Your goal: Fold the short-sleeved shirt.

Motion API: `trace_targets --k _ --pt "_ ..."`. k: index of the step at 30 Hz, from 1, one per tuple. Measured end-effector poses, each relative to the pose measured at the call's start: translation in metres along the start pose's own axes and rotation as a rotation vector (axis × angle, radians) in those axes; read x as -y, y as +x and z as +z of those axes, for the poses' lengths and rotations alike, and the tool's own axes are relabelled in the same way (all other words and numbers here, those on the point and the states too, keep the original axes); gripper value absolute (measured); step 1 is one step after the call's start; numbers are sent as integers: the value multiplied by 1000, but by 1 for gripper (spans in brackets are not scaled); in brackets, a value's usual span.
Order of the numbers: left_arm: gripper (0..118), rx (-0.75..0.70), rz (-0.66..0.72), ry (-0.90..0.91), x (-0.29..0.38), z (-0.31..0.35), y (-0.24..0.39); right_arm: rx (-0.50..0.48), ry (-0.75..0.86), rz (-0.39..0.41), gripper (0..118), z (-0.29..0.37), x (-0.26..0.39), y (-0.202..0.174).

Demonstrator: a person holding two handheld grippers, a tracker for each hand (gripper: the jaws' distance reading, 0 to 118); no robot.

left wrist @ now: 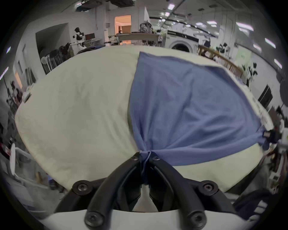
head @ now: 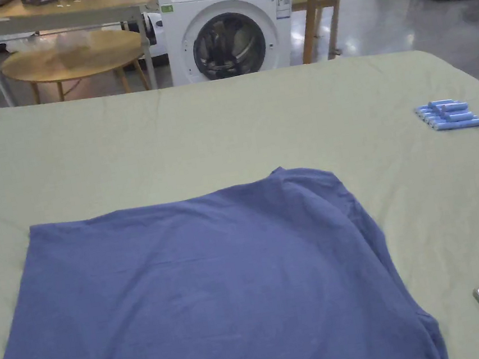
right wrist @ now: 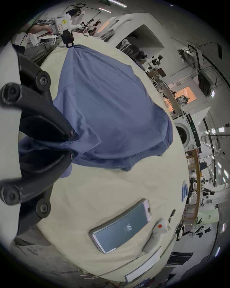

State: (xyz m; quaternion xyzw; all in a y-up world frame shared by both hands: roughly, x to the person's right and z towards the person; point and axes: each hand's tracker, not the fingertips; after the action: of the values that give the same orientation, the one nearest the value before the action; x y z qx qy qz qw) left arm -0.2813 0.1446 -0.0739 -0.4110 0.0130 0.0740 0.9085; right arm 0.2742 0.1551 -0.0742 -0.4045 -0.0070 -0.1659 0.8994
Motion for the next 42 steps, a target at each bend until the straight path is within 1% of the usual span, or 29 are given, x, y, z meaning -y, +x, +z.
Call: trace_targets --k 1,2,3,5,7,9,11,13,14,15,16,17,19,21,22,24,26,29,30,31,32,33,34,35,37,38,40,41,42 --pt "1 45 41 92 -6 17 -3 -20 43 10 7 6 -8 -3" --pt "1 79 69 124 -21 27 -2 -45 61 24 7 13 -19 -4" --pt "1 79 75 108 -35 32 2 -55 81 31 7 14 -33 -8" --pt "1 116 69 207 -68 34 4 -102 111 48 7 4 -69 -15" --pt "1 140 33 230 -106 25 18 -114 118 54 7 -15 -107 -20" --pt "1 118 5 236 -140 -1 22 -116 127 65 7 -45 -143 -26" --pt "1 144 34 204 -169 -49 14 -93 108 84 7 -84 -176 -30" --pt "1 138 67 158 -193 -83 13 -90 93 80 8 -117 -197 -34" --pt "1 124 73 163 -201 -98 13 -81 91 79 14 -139 -202 -31" --pt "10 92 78 146 -206 -111 13 -65 92 61 35 -150 -205 -31" --pt "30 87 98 120 -211 -124 11 -51 78 67 57 -161 -207 -32" --pt "47 96 123 98 -212 -133 8 -32 77 61 70 -168 -206 -31" --pt "48 109 169 93 -210 -138 9 -32 101 57 70 -172 -200 -23" --pt "48 110 178 129 -207 -127 8 -21 134 84 70 -162 -200 -20" --pt "48 117 181 159 -204 -113 10 -21 164 93 70 -142 -194 -20" --pt "48 132 152 232 -205 -93 10 -73 223 123 70 -113 -188 -19" --pt "48 140 102 312 -195 -54 18 -53 320 182 70 -77 -169 -18" --pt "48 124 -43 417 -169 9 34 -42 411 238 68 -23 -134 -26" --pt "48 108 -79 434 -158 22 41 -39 412 252 65 -8 -122 -30" --pt "48 88 -108 443 -144 38 49 -33 413 262 59 2 -109 -32" --pt "46 79 -124 452 -129 47 55 -28 424 279 47 12 -94 -34" --pt "35 86 -117 439 -116 52 60 -22 419 277 22 18 -82 -36" --pt "18 95 -108 427 -101 57 64 -8 415 274 7 24 -68 -40" --pt "0 134 -84 400 -87 57 60 -3 400 258 0 28 -55 -41" --pt "0 129 -35 372 -60 57 67 -55 331 194 0 30 -31 -40" --pt "0 135 -45 329 -47 56 68 -59 318 173 0 27 -19 -36" --pt "0 117 -41 291 -34 56 73 -29 317 184 0 27 -7 -39" --pt "0 108 -39 287 -31 55 73 -32 304 184 0 27 -5 -40" --pt "0 140 -24 264 -32 53 69 -41 296 176 0 27 -6 -40"
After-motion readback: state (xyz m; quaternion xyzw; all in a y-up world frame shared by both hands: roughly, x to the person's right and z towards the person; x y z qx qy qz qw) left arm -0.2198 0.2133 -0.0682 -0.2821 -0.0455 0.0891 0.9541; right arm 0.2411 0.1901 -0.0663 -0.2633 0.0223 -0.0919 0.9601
